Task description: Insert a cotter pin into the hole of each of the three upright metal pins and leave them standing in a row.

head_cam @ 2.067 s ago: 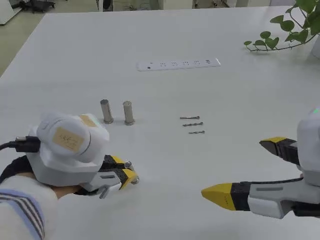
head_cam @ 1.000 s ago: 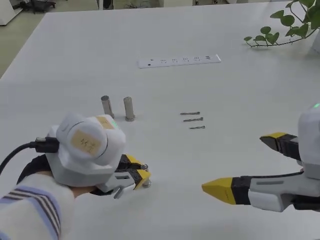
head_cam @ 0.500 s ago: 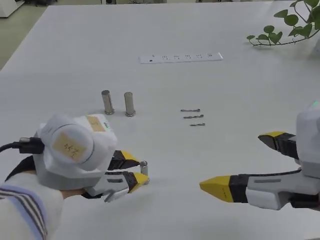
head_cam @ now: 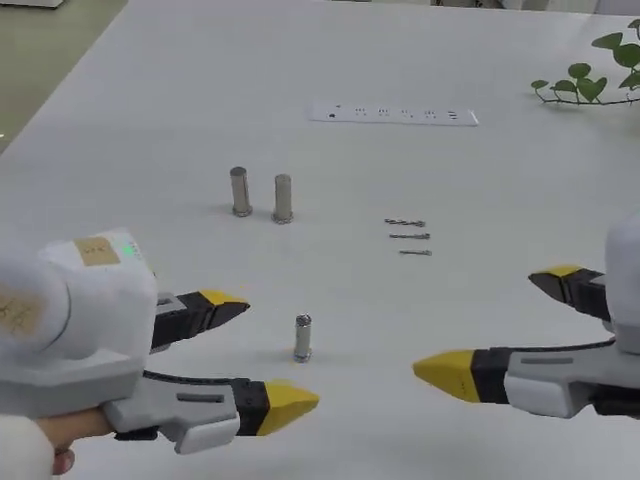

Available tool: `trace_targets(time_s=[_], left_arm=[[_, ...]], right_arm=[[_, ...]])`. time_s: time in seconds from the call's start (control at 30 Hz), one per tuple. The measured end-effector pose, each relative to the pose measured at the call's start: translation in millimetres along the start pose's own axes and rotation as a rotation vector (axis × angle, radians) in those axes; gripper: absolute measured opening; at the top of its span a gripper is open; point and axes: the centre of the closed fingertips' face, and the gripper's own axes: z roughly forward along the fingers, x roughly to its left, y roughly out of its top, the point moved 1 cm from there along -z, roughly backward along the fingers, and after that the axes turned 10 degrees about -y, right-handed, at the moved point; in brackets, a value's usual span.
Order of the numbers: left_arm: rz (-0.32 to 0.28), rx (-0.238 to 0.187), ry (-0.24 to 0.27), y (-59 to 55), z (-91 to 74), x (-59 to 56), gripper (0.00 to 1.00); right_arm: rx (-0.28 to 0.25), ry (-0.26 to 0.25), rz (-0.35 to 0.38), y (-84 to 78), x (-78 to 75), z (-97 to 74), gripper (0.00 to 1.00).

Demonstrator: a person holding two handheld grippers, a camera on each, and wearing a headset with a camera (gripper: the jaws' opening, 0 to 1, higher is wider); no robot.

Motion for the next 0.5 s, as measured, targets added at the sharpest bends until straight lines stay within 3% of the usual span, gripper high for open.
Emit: trace_targets(time_s=[0.23, 0.5], left_arm=[[-0.032, -0.007, 0.042, -9.1, -1.9, -0.6, 0.89], [-0.035, 0.022, 0.035, -15.9, 0.3, -7.5, 0.95]], right_arm=[[0.016, 0.006, -0.077, 9.8, -11.6, 7.3, 0.95], [0.038, 0.015, -0.169, 17.4, -23.8, 18.0, 0.92]])
